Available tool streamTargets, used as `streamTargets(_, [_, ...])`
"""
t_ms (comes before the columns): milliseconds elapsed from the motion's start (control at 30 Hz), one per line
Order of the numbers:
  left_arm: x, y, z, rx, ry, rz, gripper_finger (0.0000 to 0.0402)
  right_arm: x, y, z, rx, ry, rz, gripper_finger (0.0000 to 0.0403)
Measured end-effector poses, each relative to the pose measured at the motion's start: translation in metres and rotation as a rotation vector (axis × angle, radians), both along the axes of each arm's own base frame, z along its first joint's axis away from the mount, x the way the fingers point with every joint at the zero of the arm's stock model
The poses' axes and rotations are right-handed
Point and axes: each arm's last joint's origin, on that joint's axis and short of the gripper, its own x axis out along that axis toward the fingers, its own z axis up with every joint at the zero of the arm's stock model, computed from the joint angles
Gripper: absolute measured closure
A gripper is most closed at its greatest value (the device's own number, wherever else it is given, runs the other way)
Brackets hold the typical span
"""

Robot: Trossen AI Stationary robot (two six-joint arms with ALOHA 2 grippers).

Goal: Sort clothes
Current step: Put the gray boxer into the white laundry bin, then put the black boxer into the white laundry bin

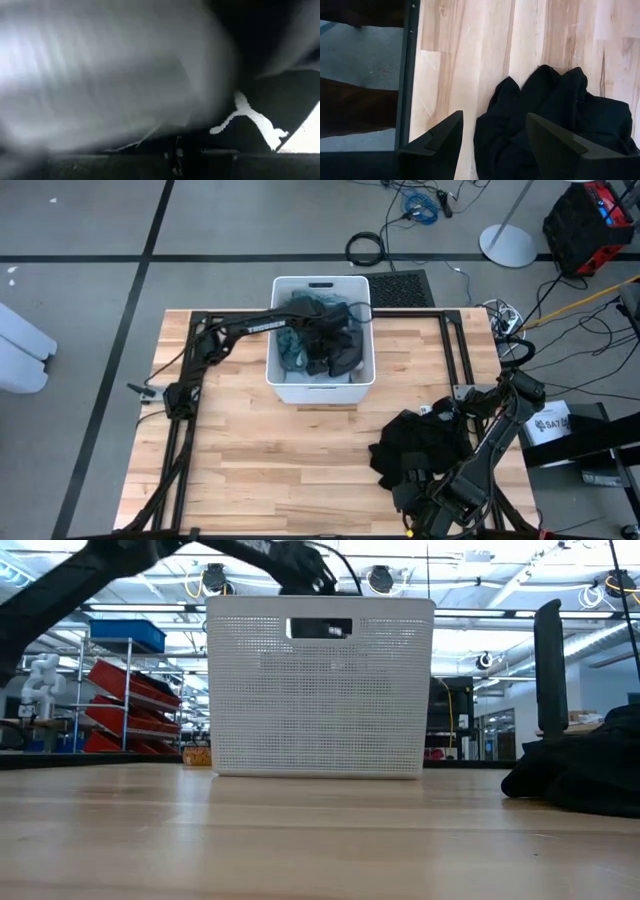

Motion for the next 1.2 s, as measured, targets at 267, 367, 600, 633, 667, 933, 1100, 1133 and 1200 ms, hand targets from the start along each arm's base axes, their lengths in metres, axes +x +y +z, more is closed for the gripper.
streamTargets(267, [0.01,-0.007,-0.034,-0.04,0.101,-0.028,0.0393,0.0,0.0,0.0,0.009,0.012,0.005,0.0197])
streamTargets(367, [0.01,-0.009,-0.031,-0.034,0.1,-0.034,0.0381,0.0,0.0,0.0,0.012,0.015,0.006,0.0197])
streamTargets(600, [-0.002,-0.018,0.015,-0.001,0.046,0.025,0.031,0.003,0.0,0.0,0.023,0.006,0.006,0.0197])
streamTargets(633, [-0.004,-0.021,0.025,0.009,0.021,0.021,0.03,0.004,0.0,0.0,0.028,0.002,0.007,0.0197])
streamTargets(667, [-0.007,-0.024,0.035,0.017,-0.002,0.022,0.0291,0.004,0.0,0.001,0.033,-0.003,0.011,0.0197])
streamTargets(933, [-0.039,-0.052,0.1,0.044,-0.107,0.018,0.0239,0.007,0.001,0.001,0.048,-0.013,0.016,0.0197])
streamTargets(1100, [-0.066,-0.064,0.135,0.045,-0.174,0.059,0.0235,0.009,0.0,0.001,0.055,-0.018,0.009,0.0197])
streamTargets(1133, [-0.071,-0.067,0.143,0.037,-0.193,0.062,0.0235,0.009,0.0,0.001,0.058,-0.019,0.005,0.0197])
streamTargets(1200, [-0.084,-0.075,0.159,0.028,-0.241,0.093,0.0235,0.009,0.0,0.001,0.062,-0.02,-0.007,0.0197])
